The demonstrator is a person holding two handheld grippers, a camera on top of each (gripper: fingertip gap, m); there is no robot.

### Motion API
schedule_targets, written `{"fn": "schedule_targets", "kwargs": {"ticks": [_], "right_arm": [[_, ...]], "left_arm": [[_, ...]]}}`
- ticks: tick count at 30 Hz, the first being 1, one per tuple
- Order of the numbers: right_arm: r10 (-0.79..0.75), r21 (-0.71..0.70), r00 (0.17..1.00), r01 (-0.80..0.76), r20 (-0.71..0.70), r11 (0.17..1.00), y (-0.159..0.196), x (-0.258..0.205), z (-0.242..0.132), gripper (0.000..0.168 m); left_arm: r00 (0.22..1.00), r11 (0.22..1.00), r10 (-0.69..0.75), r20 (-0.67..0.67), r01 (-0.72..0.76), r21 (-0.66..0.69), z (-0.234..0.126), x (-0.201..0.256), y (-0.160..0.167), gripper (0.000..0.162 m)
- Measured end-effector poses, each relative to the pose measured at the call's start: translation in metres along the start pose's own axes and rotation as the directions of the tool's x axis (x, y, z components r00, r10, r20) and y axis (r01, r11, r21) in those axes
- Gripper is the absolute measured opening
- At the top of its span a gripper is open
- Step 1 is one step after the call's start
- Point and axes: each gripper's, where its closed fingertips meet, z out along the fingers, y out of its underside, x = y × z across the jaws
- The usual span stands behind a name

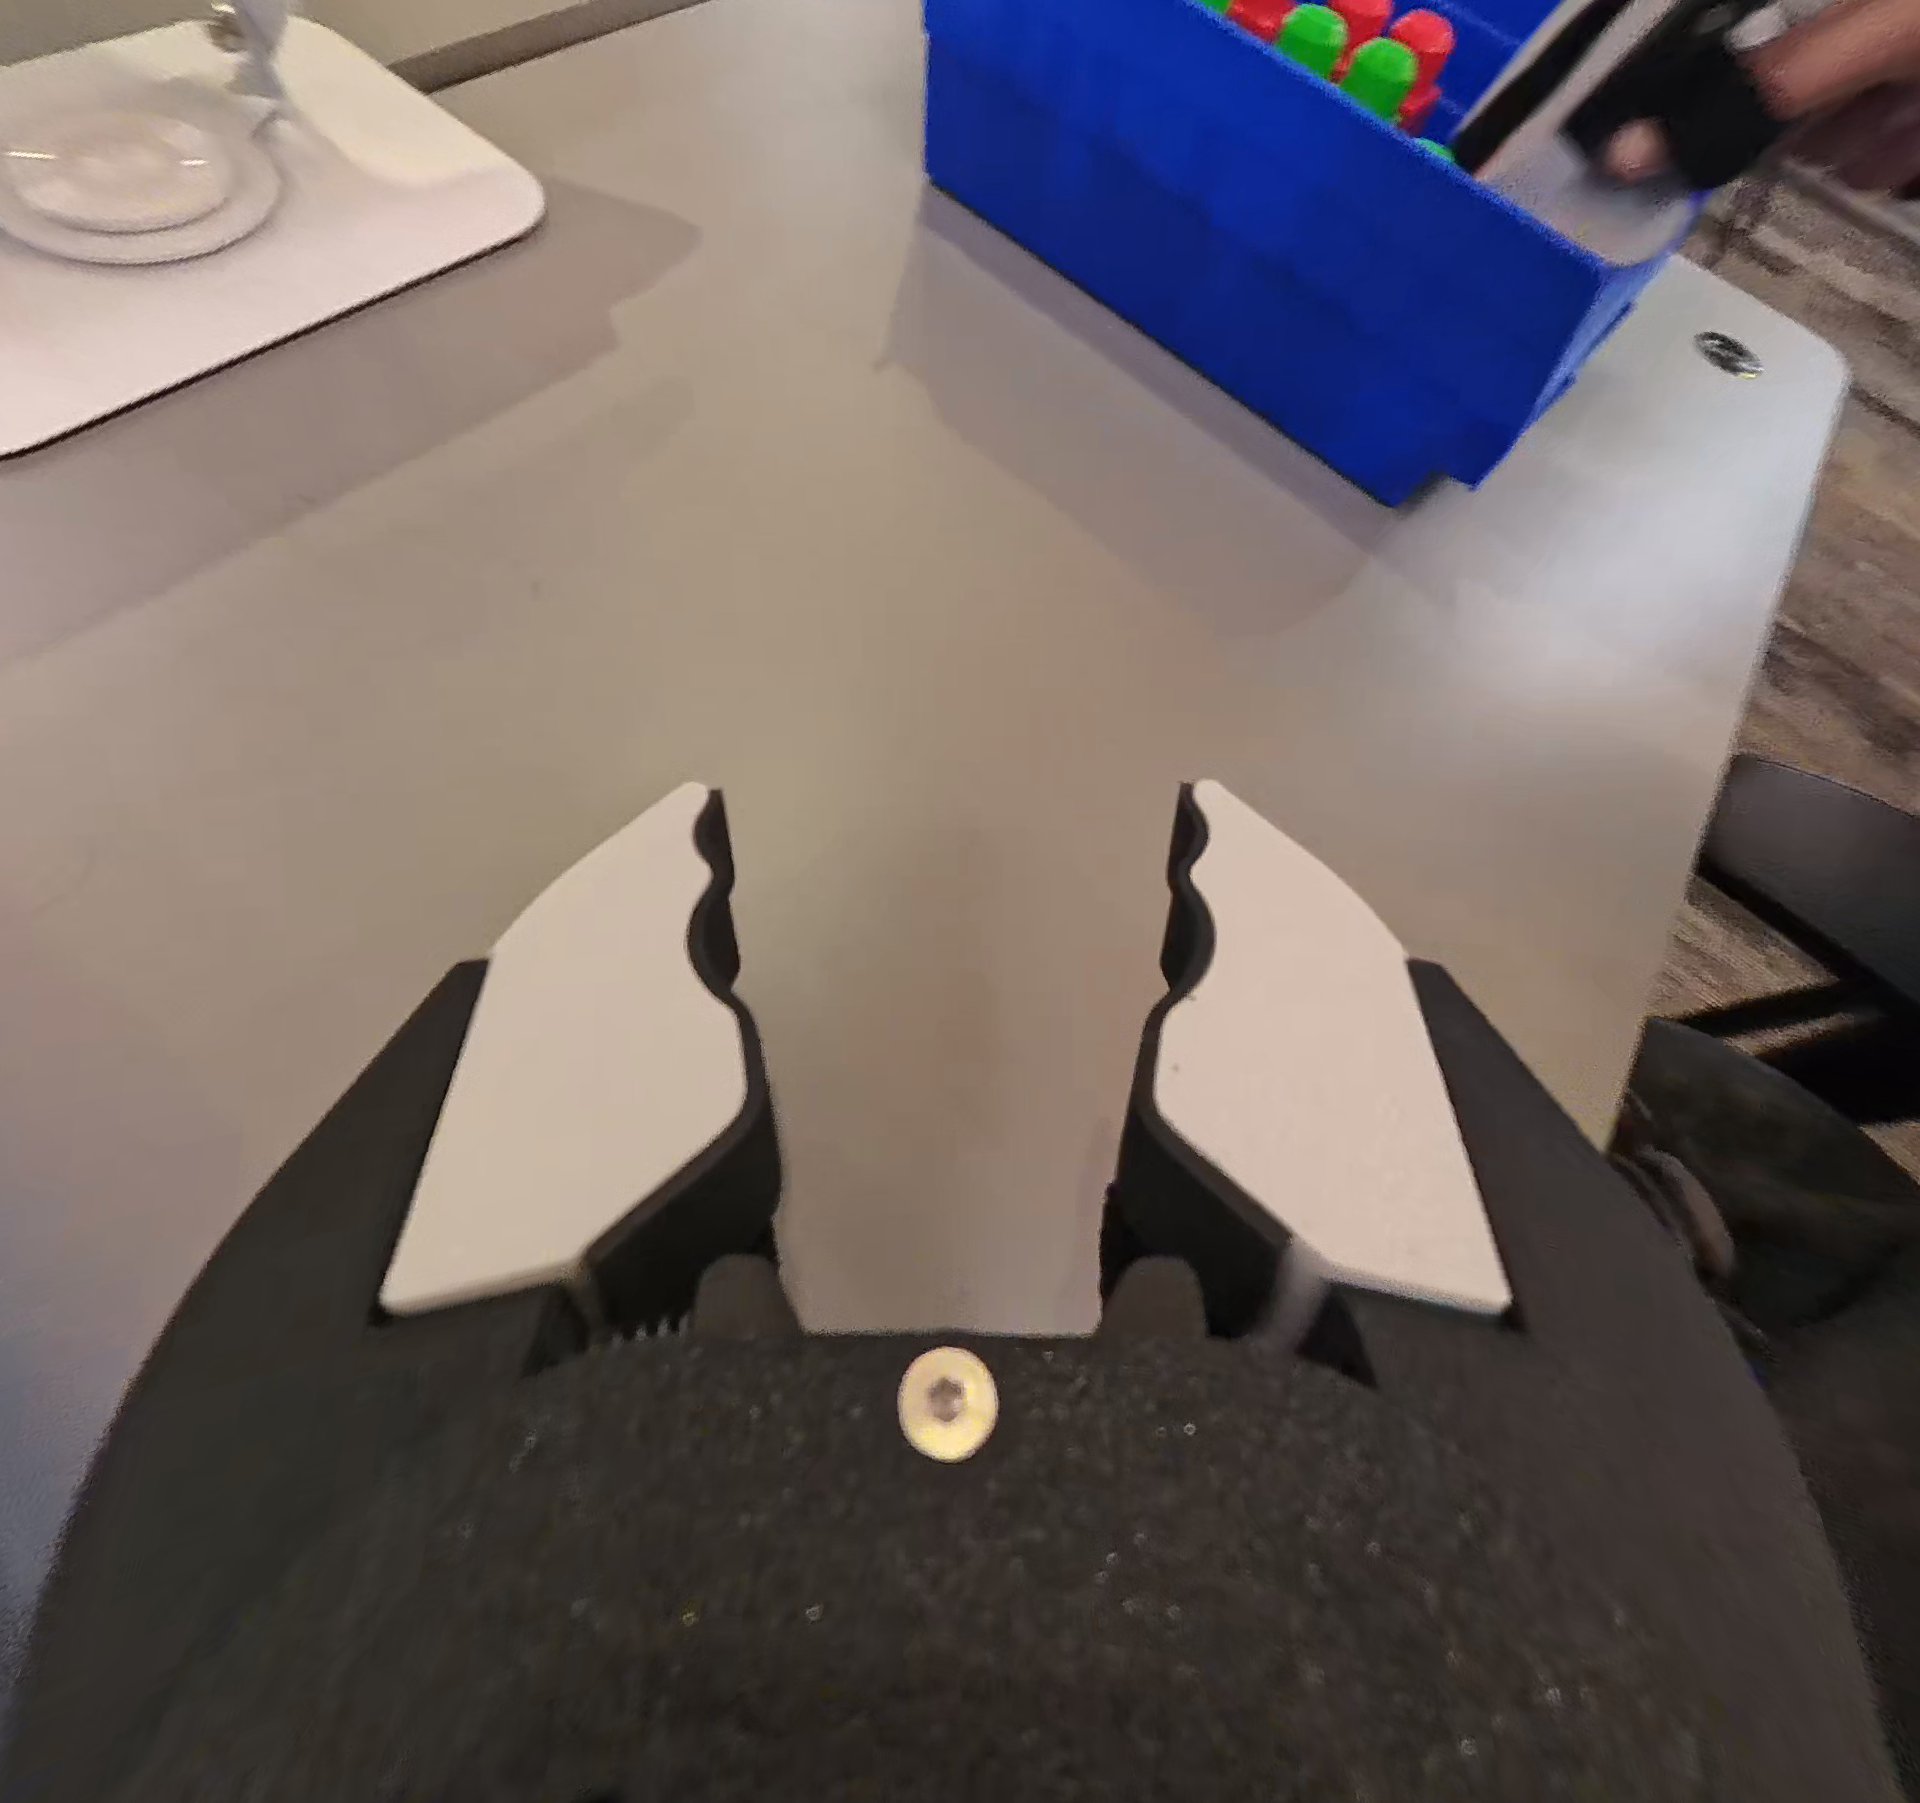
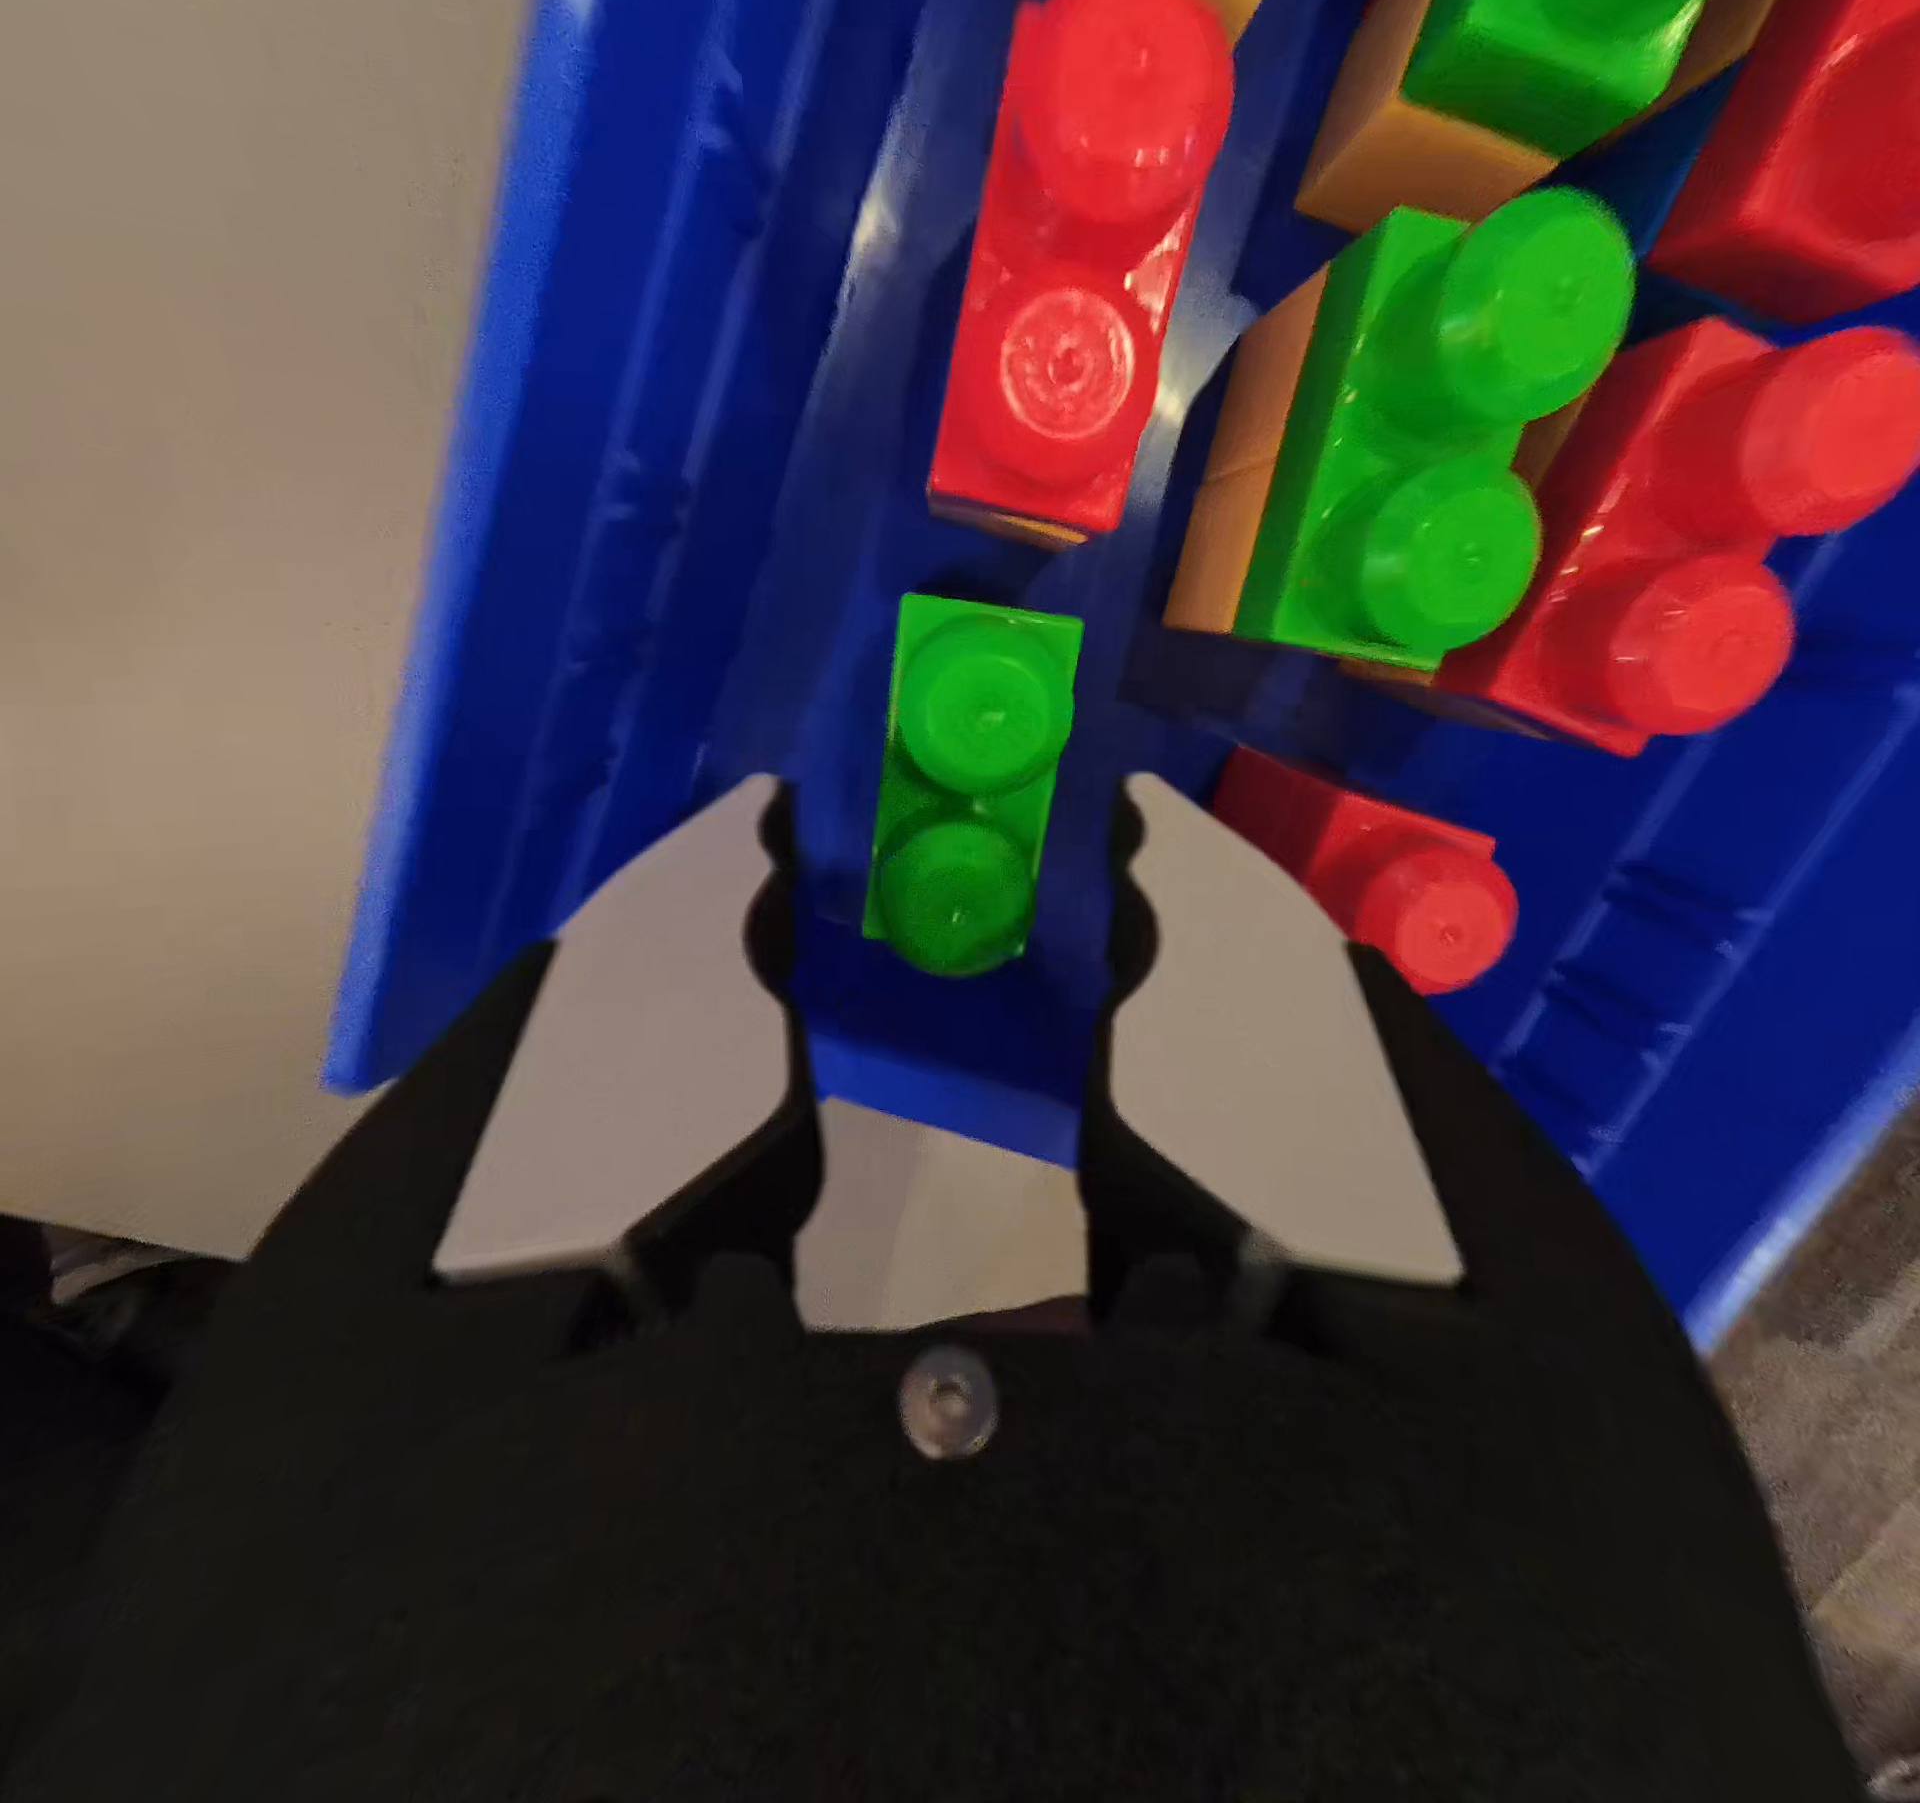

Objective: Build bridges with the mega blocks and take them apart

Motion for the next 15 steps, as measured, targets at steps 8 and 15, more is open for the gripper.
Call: {"fn": "schedule_targets", "kwargs": {"ticks": [8,15], "right_arm": [[-0.224,0.816,0.965,0.022,0.133,0.577,-0.034,-0.124,-0.132,0.056],[-0.314,0.819,0.897,-0.086,0.312,0.567,0.02,-0.264,-0.05,0.054]], "left_arm": [[0.924,0.987,-0.077,0.375,0.018,0.158,-0.069,-0.039,0.028,0.071],[0.858,0.968,-0.224,0.462,0.139,0.211,-0.105,-0.023,0.093,0.072]]}}
